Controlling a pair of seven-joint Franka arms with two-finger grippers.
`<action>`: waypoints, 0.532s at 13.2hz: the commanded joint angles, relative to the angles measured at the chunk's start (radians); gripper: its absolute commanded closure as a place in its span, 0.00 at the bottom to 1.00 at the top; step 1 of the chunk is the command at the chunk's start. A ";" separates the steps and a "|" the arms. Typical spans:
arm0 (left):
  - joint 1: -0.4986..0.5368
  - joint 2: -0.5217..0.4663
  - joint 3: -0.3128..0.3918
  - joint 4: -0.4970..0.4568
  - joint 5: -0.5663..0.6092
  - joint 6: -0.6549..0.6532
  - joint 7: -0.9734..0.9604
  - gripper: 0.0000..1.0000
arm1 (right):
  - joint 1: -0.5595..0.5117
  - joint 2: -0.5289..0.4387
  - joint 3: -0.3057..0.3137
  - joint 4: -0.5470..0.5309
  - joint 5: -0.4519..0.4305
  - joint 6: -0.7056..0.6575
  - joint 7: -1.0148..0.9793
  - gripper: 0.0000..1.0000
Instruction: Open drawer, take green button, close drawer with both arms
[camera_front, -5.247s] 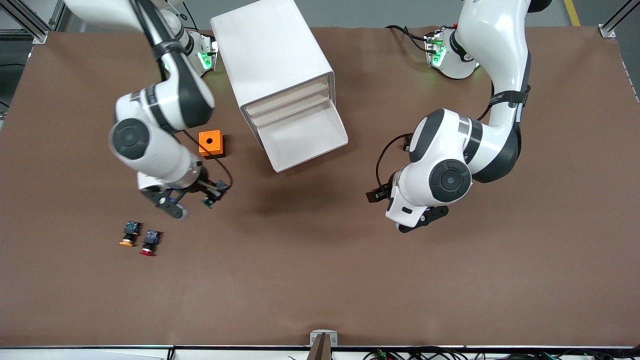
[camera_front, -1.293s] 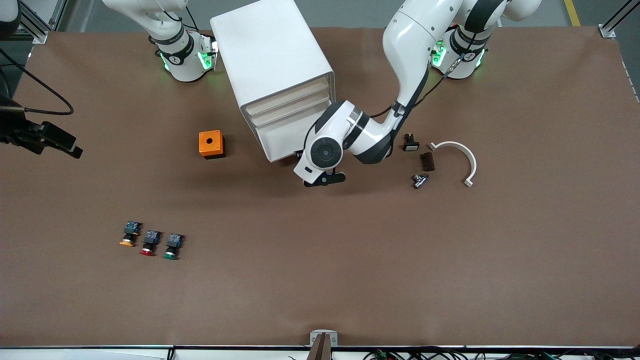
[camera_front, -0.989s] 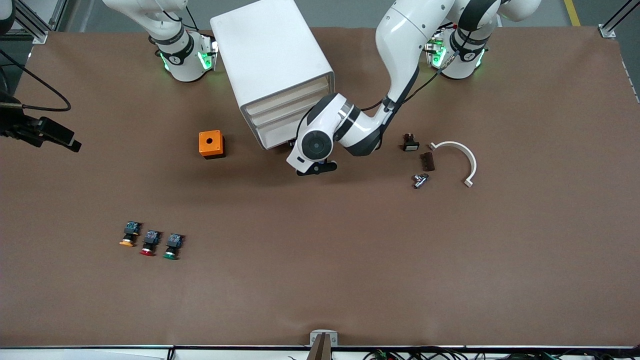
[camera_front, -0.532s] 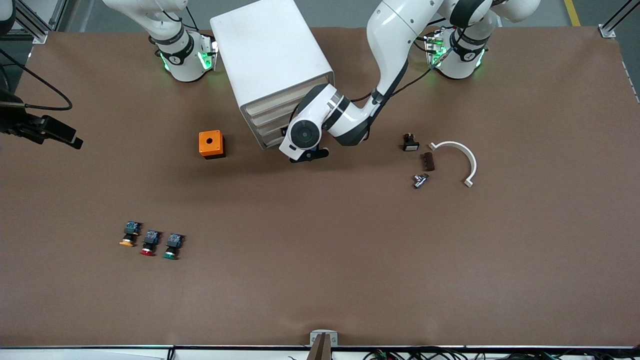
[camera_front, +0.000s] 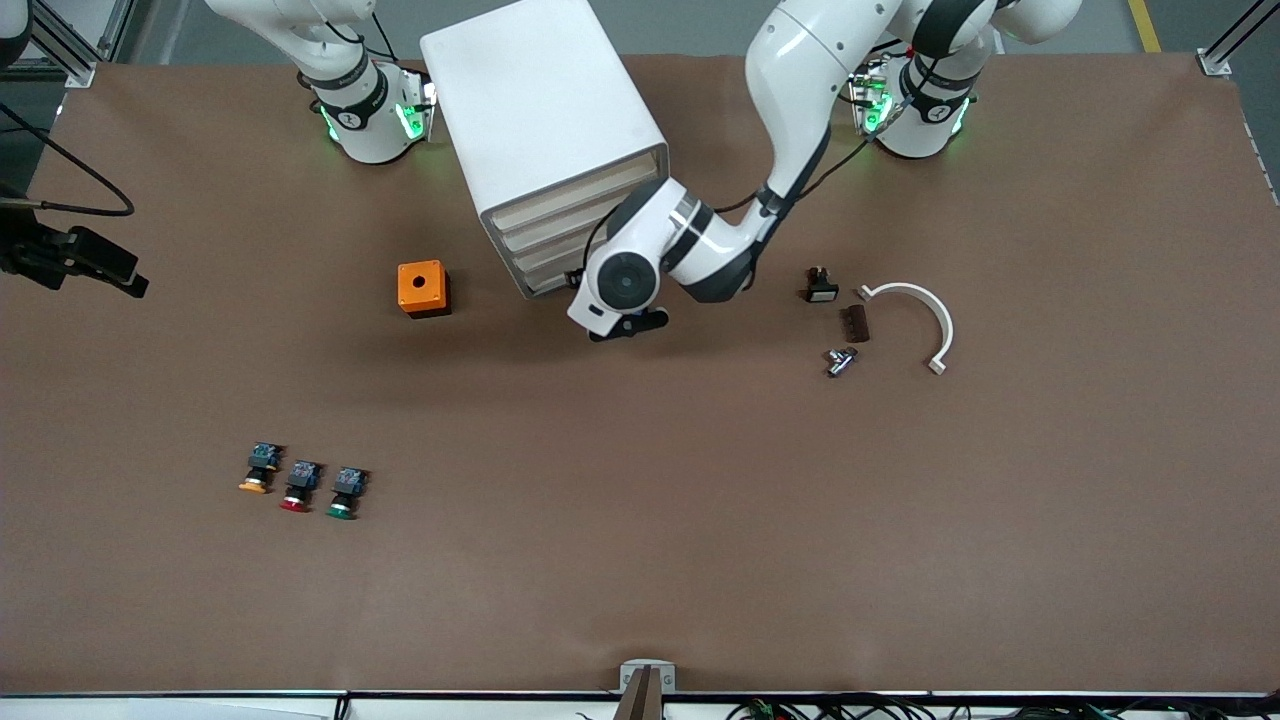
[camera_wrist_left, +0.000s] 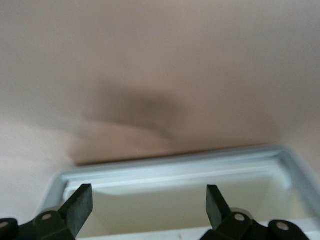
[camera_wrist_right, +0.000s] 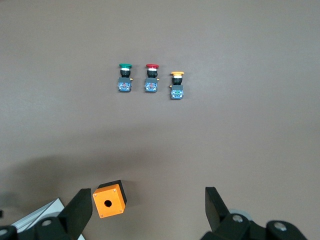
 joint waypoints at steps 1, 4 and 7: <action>0.136 -0.045 -0.004 0.011 0.064 -0.011 0.009 0.00 | -0.015 -0.004 0.023 0.027 -0.013 -0.004 -0.014 0.00; 0.223 -0.063 -0.002 0.035 0.179 -0.004 0.054 0.00 | -0.009 -0.004 0.021 0.029 -0.015 -0.004 -0.015 0.00; 0.321 -0.134 0.002 0.038 0.290 -0.004 0.111 0.00 | -0.004 -0.004 0.021 0.032 -0.023 -0.002 -0.012 0.00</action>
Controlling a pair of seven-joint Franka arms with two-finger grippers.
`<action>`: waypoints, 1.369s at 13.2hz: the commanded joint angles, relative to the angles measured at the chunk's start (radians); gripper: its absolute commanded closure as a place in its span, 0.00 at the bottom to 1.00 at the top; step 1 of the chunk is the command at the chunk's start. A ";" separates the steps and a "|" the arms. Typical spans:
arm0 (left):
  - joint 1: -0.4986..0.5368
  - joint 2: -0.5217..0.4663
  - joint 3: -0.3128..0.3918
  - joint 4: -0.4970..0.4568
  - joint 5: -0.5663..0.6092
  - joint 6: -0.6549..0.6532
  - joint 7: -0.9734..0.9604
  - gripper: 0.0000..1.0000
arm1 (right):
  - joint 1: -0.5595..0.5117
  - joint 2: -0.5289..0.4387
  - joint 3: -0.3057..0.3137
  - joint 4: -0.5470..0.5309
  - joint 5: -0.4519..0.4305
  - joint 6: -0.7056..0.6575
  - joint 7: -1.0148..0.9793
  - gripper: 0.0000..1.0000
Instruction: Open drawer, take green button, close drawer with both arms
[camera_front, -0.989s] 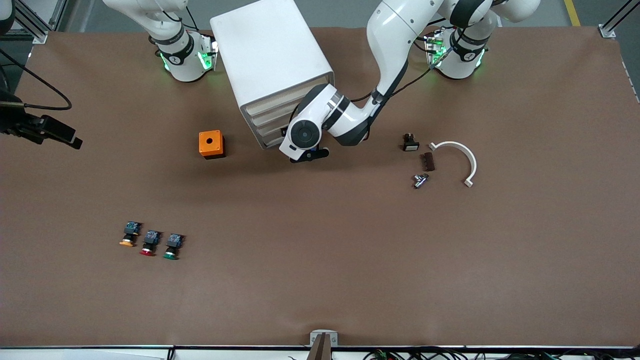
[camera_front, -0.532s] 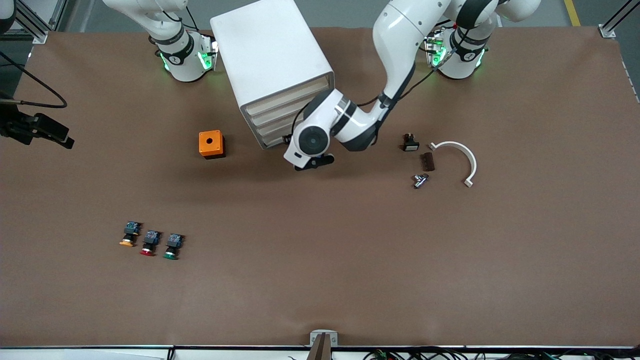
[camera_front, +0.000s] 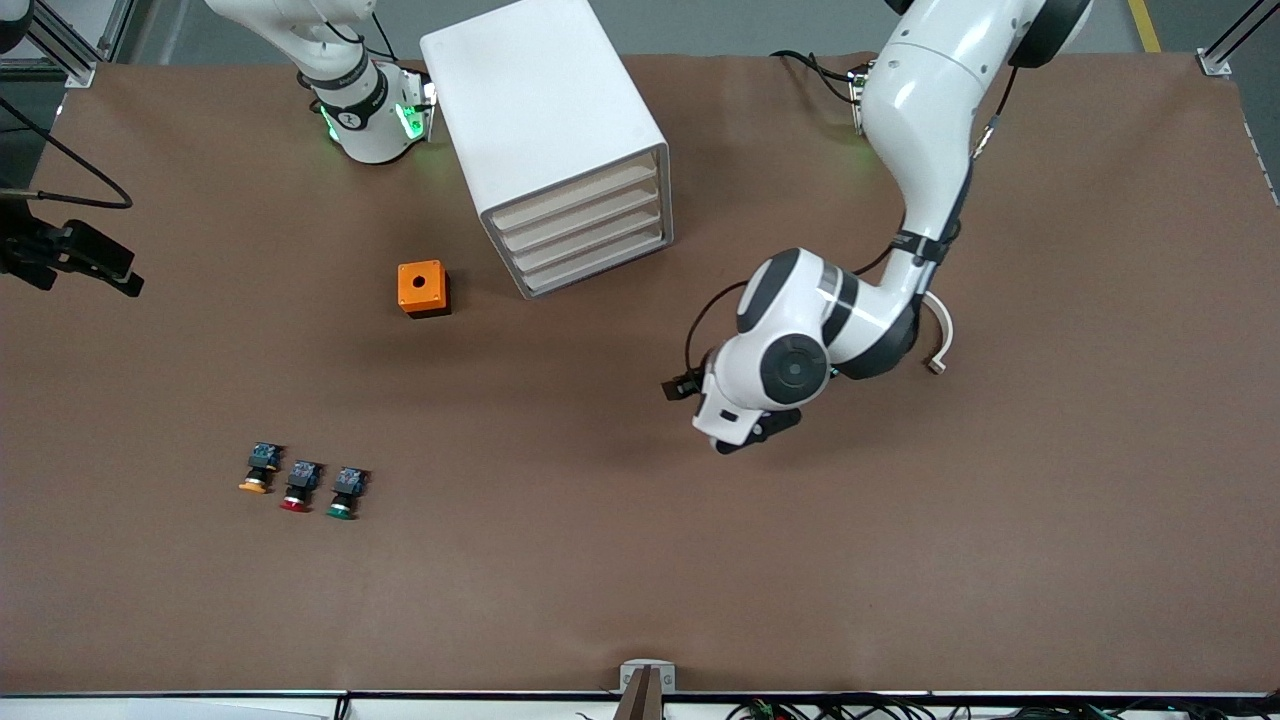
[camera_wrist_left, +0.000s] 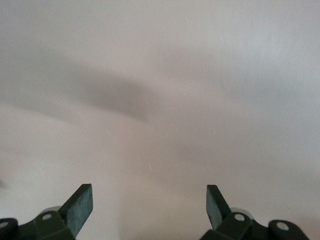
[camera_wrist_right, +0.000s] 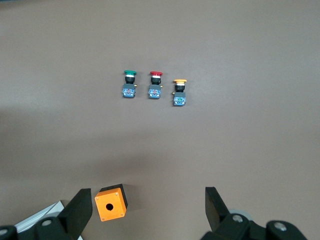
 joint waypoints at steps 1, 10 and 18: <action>0.066 -0.083 -0.003 -0.012 0.115 -0.004 0.072 0.00 | -0.003 -0.004 0.009 0.009 -0.022 -0.003 -0.007 0.00; 0.227 -0.316 0.011 -0.015 0.287 -0.080 0.149 0.00 | -0.004 -0.003 0.009 0.003 -0.030 0.024 -0.010 0.00; 0.328 -0.519 0.000 -0.021 0.296 -0.315 0.375 0.00 | 0.007 -0.004 0.012 0.000 -0.030 0.044 -0.007 0.00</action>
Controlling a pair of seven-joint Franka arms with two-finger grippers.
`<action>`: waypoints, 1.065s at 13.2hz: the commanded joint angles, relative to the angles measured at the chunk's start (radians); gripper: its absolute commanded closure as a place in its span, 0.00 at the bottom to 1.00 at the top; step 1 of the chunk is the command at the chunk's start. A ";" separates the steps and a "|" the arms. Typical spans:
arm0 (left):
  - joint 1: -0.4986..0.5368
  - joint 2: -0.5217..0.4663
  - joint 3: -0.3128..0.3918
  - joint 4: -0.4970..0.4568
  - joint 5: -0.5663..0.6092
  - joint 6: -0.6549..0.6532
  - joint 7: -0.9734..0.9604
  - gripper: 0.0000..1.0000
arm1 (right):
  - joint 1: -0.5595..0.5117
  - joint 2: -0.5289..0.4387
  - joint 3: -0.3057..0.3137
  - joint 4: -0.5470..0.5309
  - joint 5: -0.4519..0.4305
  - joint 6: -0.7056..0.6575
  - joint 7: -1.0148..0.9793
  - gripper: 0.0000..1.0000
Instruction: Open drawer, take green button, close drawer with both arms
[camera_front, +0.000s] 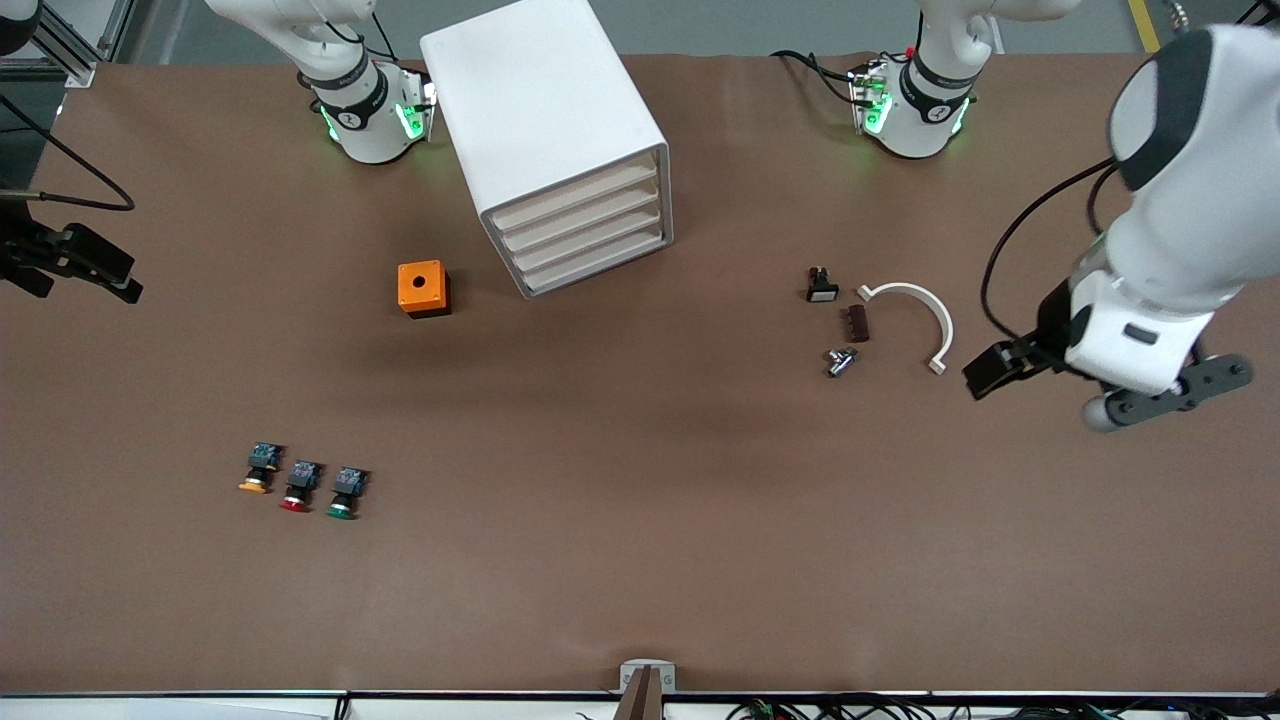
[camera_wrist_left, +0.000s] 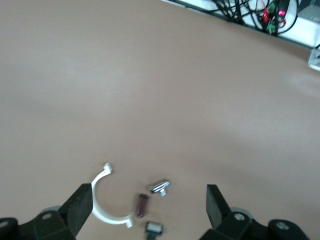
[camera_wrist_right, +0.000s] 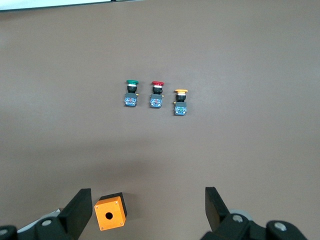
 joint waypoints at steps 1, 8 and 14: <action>0.028 -0.082 -0.009 -0.036 0.006 -0.095 0.075 0.00 | 0.003 -0.004 0.003 -0.004 -0.020 0.003 -0.005 0.00; 0.120 -0.318 -0.015 -0.270 0.002 -0.112 0.299 0.00 | 0.012 -0.004 0.007 -0.005 -0.020 0.005 -0.002 0.00; 0.141 -0.358 -0.037 -0.303 -0.011 -0.123 0.301 0.00 | 0.017 -0.004 0.007 -0.005 -0.020 0.008 0.001 0.00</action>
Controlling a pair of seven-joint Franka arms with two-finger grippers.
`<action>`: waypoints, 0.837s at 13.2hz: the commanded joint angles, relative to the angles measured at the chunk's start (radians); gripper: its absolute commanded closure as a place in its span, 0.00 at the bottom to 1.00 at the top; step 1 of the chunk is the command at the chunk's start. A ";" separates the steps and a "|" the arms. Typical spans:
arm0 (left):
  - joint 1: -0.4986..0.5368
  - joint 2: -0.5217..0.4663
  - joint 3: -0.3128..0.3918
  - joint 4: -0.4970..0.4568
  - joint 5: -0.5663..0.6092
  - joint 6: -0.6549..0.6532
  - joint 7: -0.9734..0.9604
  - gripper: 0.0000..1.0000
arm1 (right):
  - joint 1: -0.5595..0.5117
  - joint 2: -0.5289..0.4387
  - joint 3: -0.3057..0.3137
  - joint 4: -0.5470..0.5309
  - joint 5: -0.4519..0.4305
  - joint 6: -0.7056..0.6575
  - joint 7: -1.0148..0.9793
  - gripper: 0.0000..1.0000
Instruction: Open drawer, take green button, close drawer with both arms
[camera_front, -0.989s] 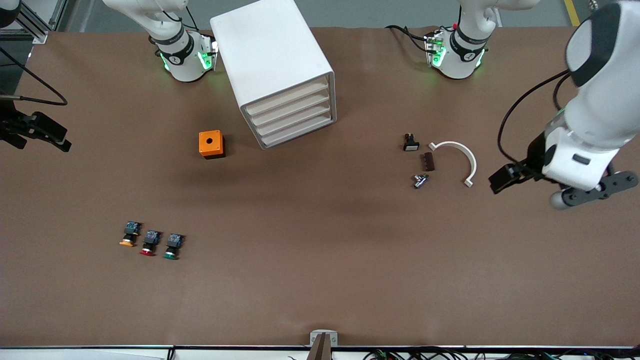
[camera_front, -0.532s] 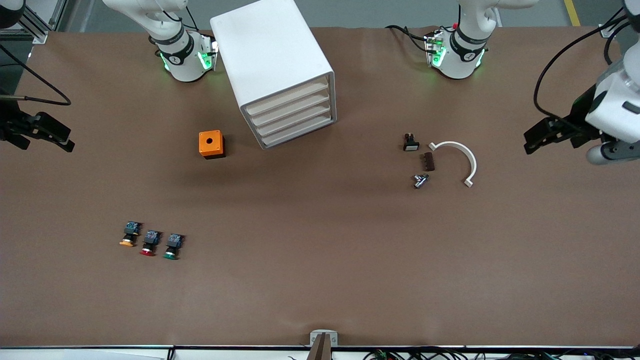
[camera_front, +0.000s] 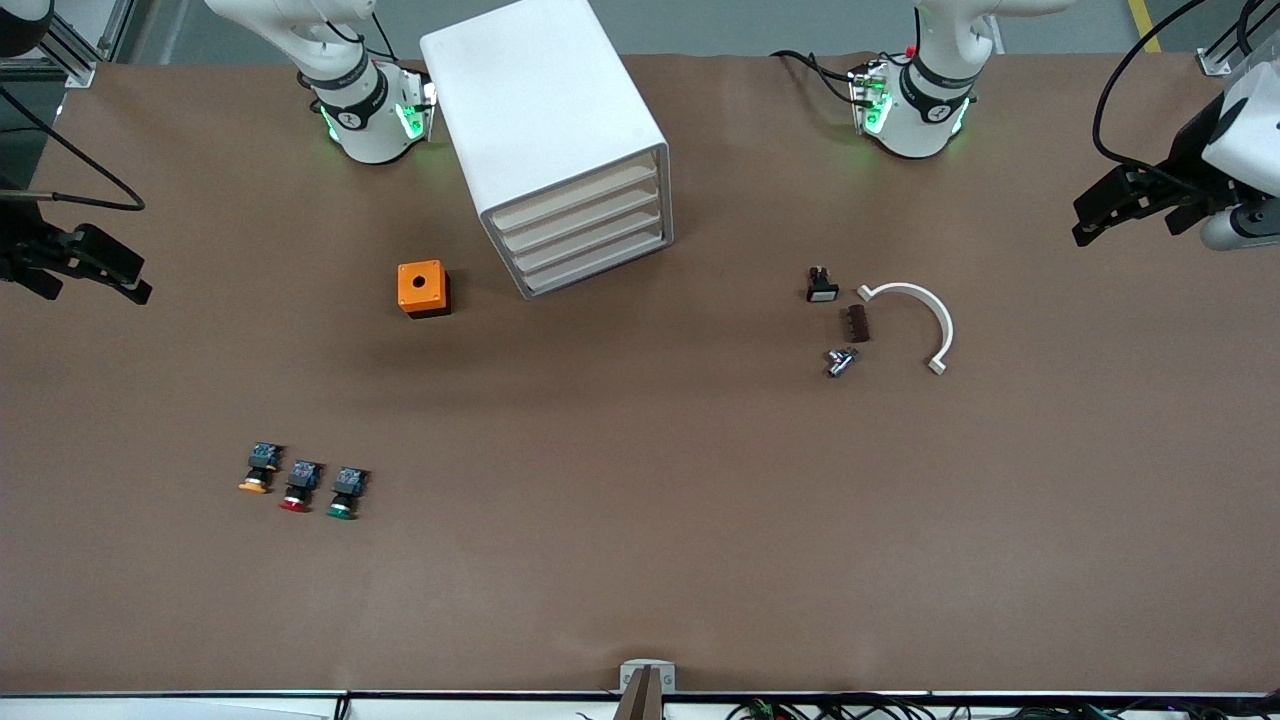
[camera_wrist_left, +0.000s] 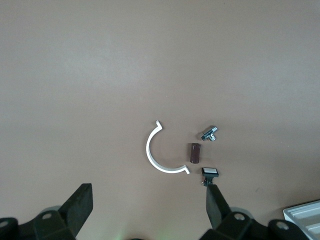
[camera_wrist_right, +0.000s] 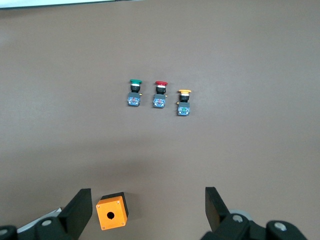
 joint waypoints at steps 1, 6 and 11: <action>0.012 -0.026 -0.017 -0.035 -0.009 0.000 0.016 0.00 | 0.015 -0.005 0.000 -0.002 -0.020 0.005 0.002 0.00; 0.012 -0.033 -0.029 -0.038 -0.011 -0.028 0.017 0.00 | 0.015 -0.005 -0.001 -0.002 -0.020 0.005 0.004 0.00; 0.015 -0.026 -0.029 -0.026 -0.009 -0.026 0.028 0.00 | 0.015 -0.005 0.002 -0.002 -0.021 0.005 0.004 0.00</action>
